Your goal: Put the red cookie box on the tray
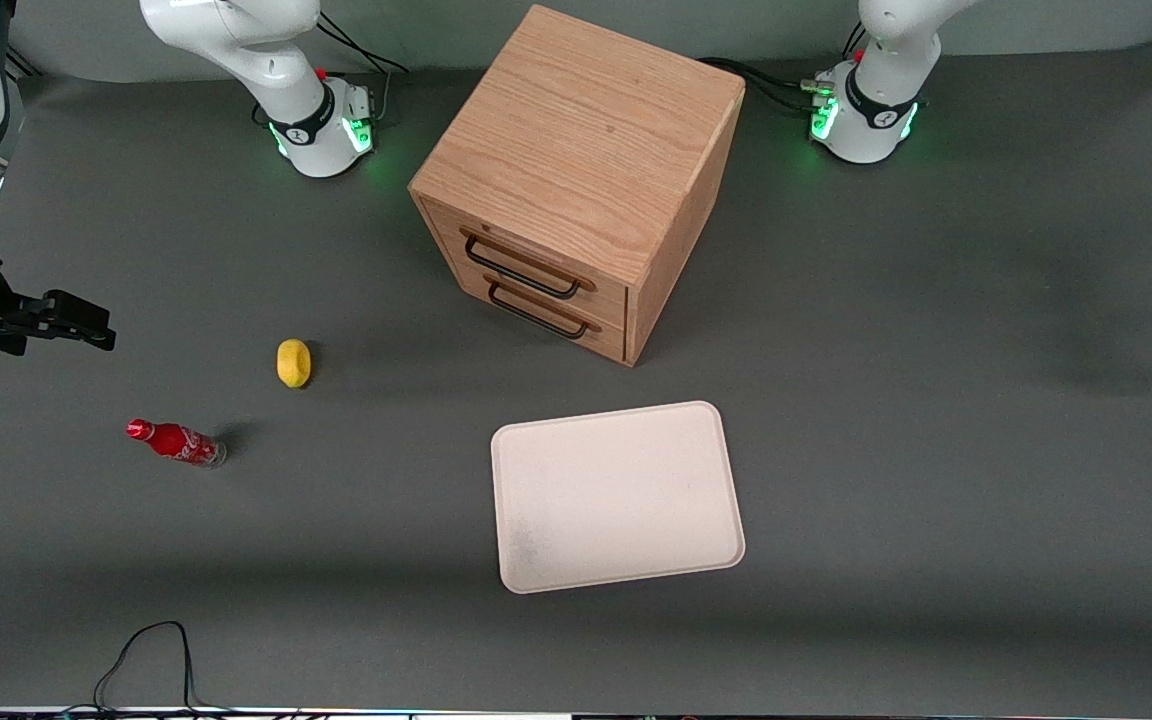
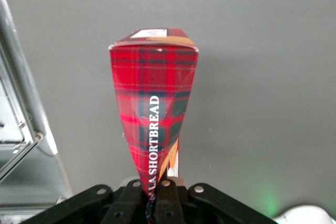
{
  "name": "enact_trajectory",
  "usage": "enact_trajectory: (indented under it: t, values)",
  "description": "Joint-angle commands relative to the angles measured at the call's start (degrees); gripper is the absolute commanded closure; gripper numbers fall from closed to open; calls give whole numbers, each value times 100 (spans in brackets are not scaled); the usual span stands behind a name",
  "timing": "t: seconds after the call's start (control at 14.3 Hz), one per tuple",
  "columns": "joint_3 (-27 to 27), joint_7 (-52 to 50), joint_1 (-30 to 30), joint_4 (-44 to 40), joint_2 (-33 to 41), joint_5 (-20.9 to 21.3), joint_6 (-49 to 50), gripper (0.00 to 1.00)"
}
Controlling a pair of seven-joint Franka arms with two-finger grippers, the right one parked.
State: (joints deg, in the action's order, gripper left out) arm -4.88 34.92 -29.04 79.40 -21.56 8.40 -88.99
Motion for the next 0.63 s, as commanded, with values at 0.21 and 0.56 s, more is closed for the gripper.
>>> enact_trajectory:
  t: [0.21, 0.56]
  values:
    - [-40, -82, 232, -909, 54, 198, 892, 100]
    - [39, -475, 617, -909, 266, 127, 1181, 100]
